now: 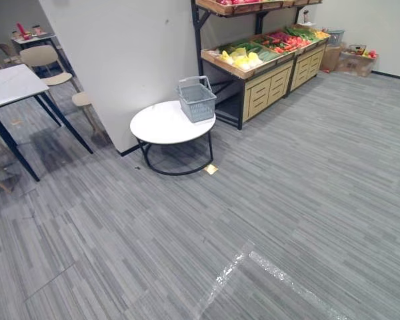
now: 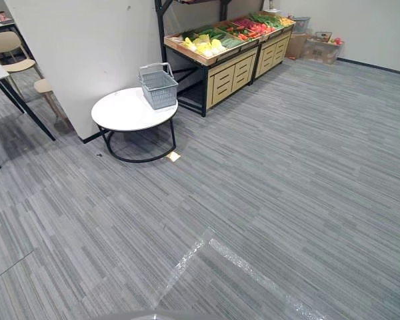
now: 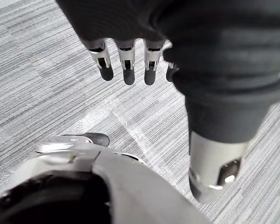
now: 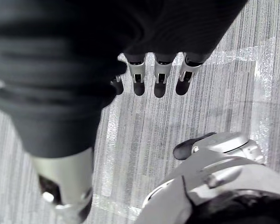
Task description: Pick vegetable in the basket
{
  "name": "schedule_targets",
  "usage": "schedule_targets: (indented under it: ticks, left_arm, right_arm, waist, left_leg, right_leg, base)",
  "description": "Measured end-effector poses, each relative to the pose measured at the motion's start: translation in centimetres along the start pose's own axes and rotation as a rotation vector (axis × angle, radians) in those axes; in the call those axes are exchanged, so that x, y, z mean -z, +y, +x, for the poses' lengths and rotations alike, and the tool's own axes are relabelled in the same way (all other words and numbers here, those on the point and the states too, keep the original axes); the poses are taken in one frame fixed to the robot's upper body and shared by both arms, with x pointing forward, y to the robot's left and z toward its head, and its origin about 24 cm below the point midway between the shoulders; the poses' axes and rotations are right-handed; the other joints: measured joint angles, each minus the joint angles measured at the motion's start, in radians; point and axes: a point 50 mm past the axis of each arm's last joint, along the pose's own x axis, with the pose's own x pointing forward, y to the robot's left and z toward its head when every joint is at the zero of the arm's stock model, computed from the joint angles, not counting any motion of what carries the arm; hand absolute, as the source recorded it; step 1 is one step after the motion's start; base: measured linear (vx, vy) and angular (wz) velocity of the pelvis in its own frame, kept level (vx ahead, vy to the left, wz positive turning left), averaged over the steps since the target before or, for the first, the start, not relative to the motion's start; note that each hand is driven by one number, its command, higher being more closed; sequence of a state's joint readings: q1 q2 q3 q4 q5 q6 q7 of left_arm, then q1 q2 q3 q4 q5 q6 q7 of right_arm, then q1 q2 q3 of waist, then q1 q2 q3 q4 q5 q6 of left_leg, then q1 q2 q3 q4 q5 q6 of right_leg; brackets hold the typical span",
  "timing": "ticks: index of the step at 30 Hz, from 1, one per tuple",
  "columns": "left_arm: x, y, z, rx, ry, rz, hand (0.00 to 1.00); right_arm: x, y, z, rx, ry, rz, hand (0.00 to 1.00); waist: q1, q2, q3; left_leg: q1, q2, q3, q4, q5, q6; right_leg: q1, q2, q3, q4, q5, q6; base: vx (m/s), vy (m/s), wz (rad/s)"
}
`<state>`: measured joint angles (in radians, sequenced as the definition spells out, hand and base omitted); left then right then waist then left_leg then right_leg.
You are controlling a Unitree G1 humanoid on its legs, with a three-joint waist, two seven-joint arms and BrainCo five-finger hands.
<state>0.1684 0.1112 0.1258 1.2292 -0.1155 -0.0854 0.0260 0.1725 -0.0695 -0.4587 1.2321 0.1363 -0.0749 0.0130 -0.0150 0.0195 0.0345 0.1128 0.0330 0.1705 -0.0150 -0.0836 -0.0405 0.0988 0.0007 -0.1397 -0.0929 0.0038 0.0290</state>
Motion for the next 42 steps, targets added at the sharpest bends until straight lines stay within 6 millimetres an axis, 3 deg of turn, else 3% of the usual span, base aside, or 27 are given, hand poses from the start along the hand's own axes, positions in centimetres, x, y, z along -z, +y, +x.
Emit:
schedule_targets:
  ticks: [5, 6, 7, 9, 10, 12, 13, 26, 39, 42]
  left_arm:
    - [-0.2, -0.1, 0.1, 0.002, -0.003, -0.003, 0.00]
    - [-0.2, -0.1, 0.1, 0.003, -0.004, -0.003, 0.00]
    - [-0.3, -0.1, 0.1, 0.003, -0.005, -0.003, 0.00]
    - [-0.3, -0.1, 0.1, 0.003, -0.008, -0.004, 0.00]
    - [-0.3, -0.1, 0.1, 0.003, -0.008, -0.004, 0.00]
    - [-0.4, -0.1, 0.1, 0.003, -0.012, -0.004, 0.00]
    - [-0.4, -0.1, 0.1, 0.002, -0.018, -0.004, 0.00]
    - [-0.1, -0.1, 0.0, 0.001, -0.013, -0.039, 0.00]
    - [0.0, 0.1, 0.0, 0.003, -0.006, -0.042, 0.00]
    - [-0.7, 0.2, 0.1, -0.008, -0.024, -0.045, 0.00]
  right_arm:
    - [-0.6, 0.5, 0.1, -0.016, -0.015, 0.008, 0.00]
    - [-0.7, 0.6, 0.1, -0.019, -0.017, 0.010, 0.00]
    - [-0.7, 0.6, 0.1, -0.021, -0.017, 0.011, 0.00]
    - [-0.7, 0.7, 0.2, -0.027, -0.019, 0.013, 0.00]
    - [-0.7, 0.7, 0.2, -0.028, -0.019, 0.013, 0.00]
    - [-0.7, 0.7, 0.2, -0.029, -0.020, 0.014, 0.00]
    - [-0.7, 0.7, 0.2, -0.030, -0.020, 0.015, 0.00]
    - [-0.3, 0.7, 0.0, -0.044, -0.027, 0.120, 0.00]
    - [-0.4, 0.9, 0.1, -0.048, -0.029, 0.118, 0.00]
    - [-2.3, 2.1, 0.3, -0.085, -0.085, 0.086, 0.00]
  waist:
    - [-0.003, -0.005, 0.018]
    - [-0.003, 0.005, 0.013]
    - [-0.003, -0.003, 0.018]
    - [-0.003, 0.004, 0.019]
    - [-0.003, -0.009, 0.027]
    - [-0.002, 0.001, 0.022]
    - [-0.001, -0.008, 0.028]
    - [-0.001, -0.009, 0.028]
    - [-0.005, -0.017, 0.029]
    - [-0.010, -0.020, 0.053]
  left_leg:
    - [0.016, 0.009, 0.014, -0.001, -0.011, -0.017]
    - [0.016, 0.010, 0.014, -0.001, -0.011, -0.017]
    - [0.016, 0.011, 0.015, -0.001, -0.012, -0.019]
    - [0.019, 0.012, 0.017, -0.002, -0.013, -0.019]
    - [0.019, 0.013, 0.017, -0.002, -0.013, -0.018]
    - [0.020, 0.015, 0.019, -0.001, -0.013, -0.018]
    - [0.021, 0.017, 0.022, 0.000, -0.013, -0.017]
    - [0.028, 0.029, 0.015, -0.001, -0.009, -0.011]
    - [0.036, 0.030, 0.020, -0.015, -0.009, -0.011]
    - [-0.001, 0.042, 0.050, 0.003, -0.007, -0.015]
  right_leg:
    - [0.013, 0.009, 0.009, -0.012, 0.001, 0.002]
    - [0.013, 0.010, 0.010, -0.012, 0.001, 0.002]
    - [0.013, 0.011, 0.010, -0.012, 0.001, 0.002]
    - [0.014, 0.012, 0.012, -0.013, 0.001, 0.002]
    - [0.014, 0.012, 0.012, -0.013, 0.001, 0.002]
    - [0.015, 0.013, 0.013, -0.018, 0.001, 0.002]
    - [0.016, 0.014, 0.014, -0.019, 0.001, 0.003]
    - [0.027, 0.025, -0.004, -0.019, -0.007, 0.003]
    - [0.024, 0.027, -0.002, -0.010, -0.003, -0.003]
    - [-0.074, 0.027, 0.016, 0.123, -0.061, -0.026]
  base:
    - [0.06, -0.026, -0.11]
    - [0.00, 0.000, 0.00]
    - [0.00, 0.000, 0.00]
    - [-0.02, -0.009, -0.01]
    - [-0.07, -0.021, -0.03]
    - [-0.07, -0.018, -0.04]
    - [-0.07, -0.024, -0.06]
    - [-0.01, -0.018, 0.02]
    - [0.00, 0.000, -0.01]
    - [-0.05, -0.019, -0.26]
